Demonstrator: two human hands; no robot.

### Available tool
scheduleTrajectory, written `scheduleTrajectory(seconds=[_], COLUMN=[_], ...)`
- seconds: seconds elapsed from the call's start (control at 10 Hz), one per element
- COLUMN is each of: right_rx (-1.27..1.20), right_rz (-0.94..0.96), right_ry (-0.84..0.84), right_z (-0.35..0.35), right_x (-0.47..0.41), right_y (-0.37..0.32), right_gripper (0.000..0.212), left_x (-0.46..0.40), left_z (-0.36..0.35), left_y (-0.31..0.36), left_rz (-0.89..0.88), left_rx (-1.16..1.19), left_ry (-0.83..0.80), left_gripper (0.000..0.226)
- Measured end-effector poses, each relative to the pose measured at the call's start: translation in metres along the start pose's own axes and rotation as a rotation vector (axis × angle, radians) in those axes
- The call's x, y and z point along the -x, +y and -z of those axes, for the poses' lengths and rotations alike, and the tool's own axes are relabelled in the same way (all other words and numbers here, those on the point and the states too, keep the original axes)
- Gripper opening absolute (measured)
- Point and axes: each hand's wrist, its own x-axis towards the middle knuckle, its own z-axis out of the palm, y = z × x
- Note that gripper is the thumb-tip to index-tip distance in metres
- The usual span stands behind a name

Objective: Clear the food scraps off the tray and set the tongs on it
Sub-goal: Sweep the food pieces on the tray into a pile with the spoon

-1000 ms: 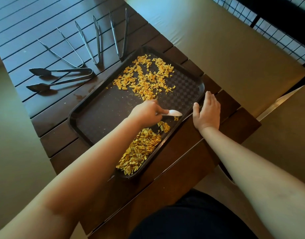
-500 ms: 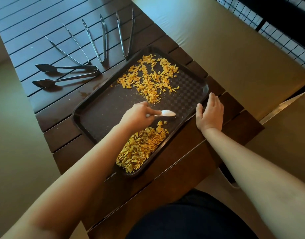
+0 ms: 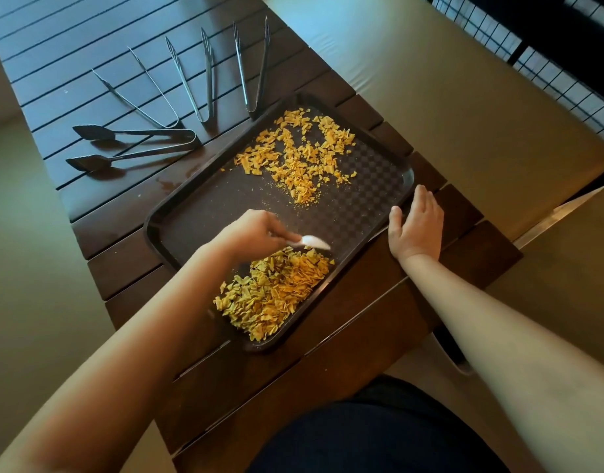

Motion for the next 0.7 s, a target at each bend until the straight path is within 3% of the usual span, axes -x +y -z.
scheduleTrajectory(seconds=[0.1,0.5,0.7], right_rx=[0.004,0.004,-0.002], right_rz=[-0.004,0.004,0.003], right_ry=[-0.003,0.005,0.004], right_z=[0.0,-0.001,0.0], right_x=[0.0,0.001,0.001], right_y=[0.0,0.0,0.0], right_gripper=[0.071,0.07,0.069], left_x=[-0.009,0.016,0.006], left_z=[-0.004,-0.005,-0.014], left_y=[0.006,-0.003,0.009], left_rz=[0.001,-0.115,-0.101], left_rx=[-0.003,-0.305,-0.2], left_ry=[0.117,-0.014,0.098], left_gripper=[0.024,0.022,0.031])
